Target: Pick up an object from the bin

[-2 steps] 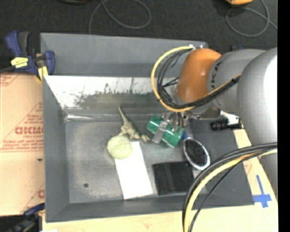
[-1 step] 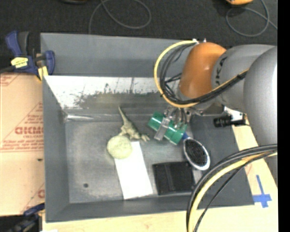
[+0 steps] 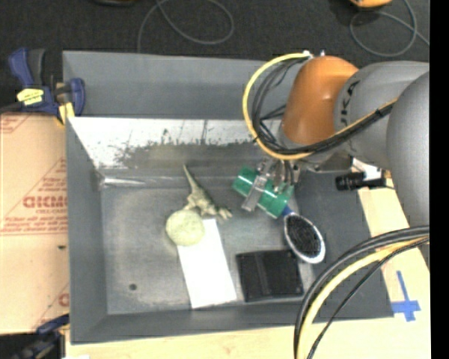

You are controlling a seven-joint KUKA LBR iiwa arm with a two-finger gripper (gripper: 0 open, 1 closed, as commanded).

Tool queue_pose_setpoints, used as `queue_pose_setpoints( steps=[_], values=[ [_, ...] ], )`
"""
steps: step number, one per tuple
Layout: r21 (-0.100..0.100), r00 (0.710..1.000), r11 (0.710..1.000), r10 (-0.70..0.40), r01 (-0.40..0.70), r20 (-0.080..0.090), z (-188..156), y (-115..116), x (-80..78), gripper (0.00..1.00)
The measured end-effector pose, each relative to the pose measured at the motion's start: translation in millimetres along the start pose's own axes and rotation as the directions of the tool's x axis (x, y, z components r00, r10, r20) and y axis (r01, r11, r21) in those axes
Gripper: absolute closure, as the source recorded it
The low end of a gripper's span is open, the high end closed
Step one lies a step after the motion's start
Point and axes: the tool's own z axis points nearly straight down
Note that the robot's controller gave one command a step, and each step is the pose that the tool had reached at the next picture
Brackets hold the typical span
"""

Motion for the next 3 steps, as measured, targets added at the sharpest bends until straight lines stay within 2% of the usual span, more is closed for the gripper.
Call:
queue_pose_setpoints(
  steps=[1,3],
  values=[
    [-0.003,1.0,1.0,-0.001,0.001,0.007,-17,0,-1.3,1.0],
    [-0.002,1.0,1.0,-0.003,0.003,0.006,-28,0,-1.9,1.0]
  ],
)
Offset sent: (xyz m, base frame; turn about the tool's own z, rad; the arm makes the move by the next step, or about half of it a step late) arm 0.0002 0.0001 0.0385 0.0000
